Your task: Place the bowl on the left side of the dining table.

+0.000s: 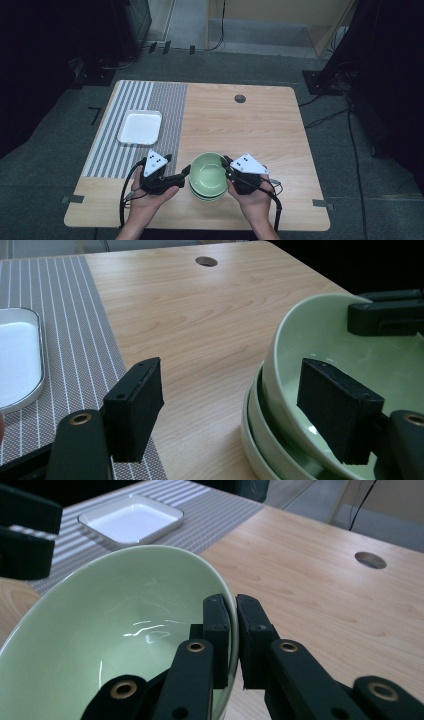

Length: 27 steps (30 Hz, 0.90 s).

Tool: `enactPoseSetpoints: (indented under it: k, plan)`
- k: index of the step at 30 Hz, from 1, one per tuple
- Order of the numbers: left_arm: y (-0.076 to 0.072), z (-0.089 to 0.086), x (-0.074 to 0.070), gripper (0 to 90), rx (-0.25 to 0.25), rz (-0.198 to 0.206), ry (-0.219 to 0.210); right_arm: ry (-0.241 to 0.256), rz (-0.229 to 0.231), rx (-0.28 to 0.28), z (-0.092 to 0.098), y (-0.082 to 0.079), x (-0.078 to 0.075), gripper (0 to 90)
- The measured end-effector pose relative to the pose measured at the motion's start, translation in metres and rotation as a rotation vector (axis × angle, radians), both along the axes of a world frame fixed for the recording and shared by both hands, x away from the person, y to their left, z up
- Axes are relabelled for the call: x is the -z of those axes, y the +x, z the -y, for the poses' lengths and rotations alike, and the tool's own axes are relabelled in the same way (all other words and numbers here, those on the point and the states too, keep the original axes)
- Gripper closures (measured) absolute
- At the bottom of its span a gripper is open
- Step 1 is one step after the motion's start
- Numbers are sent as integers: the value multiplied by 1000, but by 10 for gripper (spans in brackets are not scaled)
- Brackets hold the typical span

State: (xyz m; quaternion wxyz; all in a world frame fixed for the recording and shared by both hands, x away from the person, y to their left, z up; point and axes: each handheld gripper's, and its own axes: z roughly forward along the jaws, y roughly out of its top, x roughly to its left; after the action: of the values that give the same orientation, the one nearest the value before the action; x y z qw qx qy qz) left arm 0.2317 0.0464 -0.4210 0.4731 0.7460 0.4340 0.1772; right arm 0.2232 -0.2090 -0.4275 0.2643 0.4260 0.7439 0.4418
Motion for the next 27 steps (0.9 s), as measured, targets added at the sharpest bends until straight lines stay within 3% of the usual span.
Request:
enactPoseSetpoints:
  k: [6,10,14,20,22,27]
  plan:
    - [-3,5,0,251,14,18,-23,14,51,-21,-3,-6,-6,854]
    - [-4,11,3,264,14,4,-10,36,69,-31,-5,-10,-9,855]
    - [-5,15,6,323,-25,2,20,42,95,-33,-9,-15,-13,856]
    - [-6,14,5,493,-49,21,9,27,123,-51,-19,-23,-18,857]
    - [-4,12,4,518,-49,14,-27,15,140,-51,-21,-25,-19,857]
    - [-7,13,4,794,18,27,-53,1,168,-38,-25,-29,-19,858]
